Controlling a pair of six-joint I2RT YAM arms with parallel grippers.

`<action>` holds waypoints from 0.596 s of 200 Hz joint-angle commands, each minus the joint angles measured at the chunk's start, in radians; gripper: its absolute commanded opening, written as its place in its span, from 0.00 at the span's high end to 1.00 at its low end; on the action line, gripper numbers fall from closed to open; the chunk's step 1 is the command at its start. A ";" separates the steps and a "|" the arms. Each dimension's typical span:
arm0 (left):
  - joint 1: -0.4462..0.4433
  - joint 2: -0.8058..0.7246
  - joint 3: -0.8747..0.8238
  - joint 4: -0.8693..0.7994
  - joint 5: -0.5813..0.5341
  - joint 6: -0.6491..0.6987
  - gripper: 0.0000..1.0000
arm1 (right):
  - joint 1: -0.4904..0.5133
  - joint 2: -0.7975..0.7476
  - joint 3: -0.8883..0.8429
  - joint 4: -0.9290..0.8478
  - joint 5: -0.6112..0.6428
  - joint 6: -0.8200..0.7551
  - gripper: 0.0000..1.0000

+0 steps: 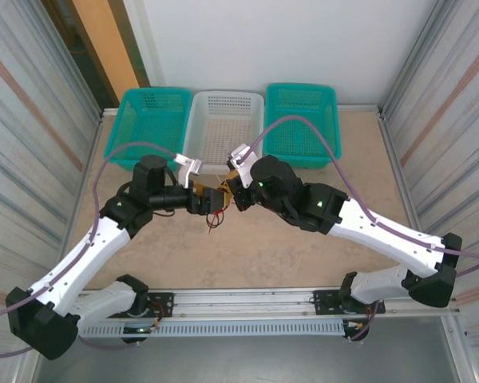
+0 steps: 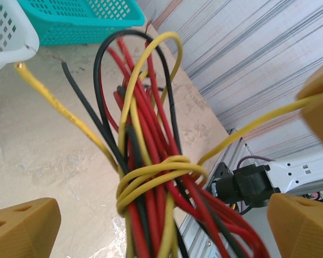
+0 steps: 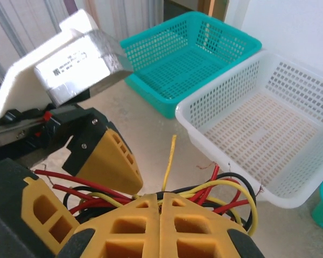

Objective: Untangle the cables

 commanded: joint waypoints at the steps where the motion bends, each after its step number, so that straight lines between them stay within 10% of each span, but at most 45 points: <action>1: 0.003 -0.011 0.002 -0.002 0.048 0.013 0.01 | 0.013 -0.045 0.025 0.053 0.035 -0.040 1.00; 53: 0.003 -0.008 -0.074 0.150 0.103 -0.115 0.15 | 0.023 -0.048 0.029 0.074 0.043 -0.043 1.00; 119: 0.003 -0.010 -0.101 0.244 0.025 -0.151 0.77 | 0.032 -0.055 0.039 0.074 0.061 -0.036 1.00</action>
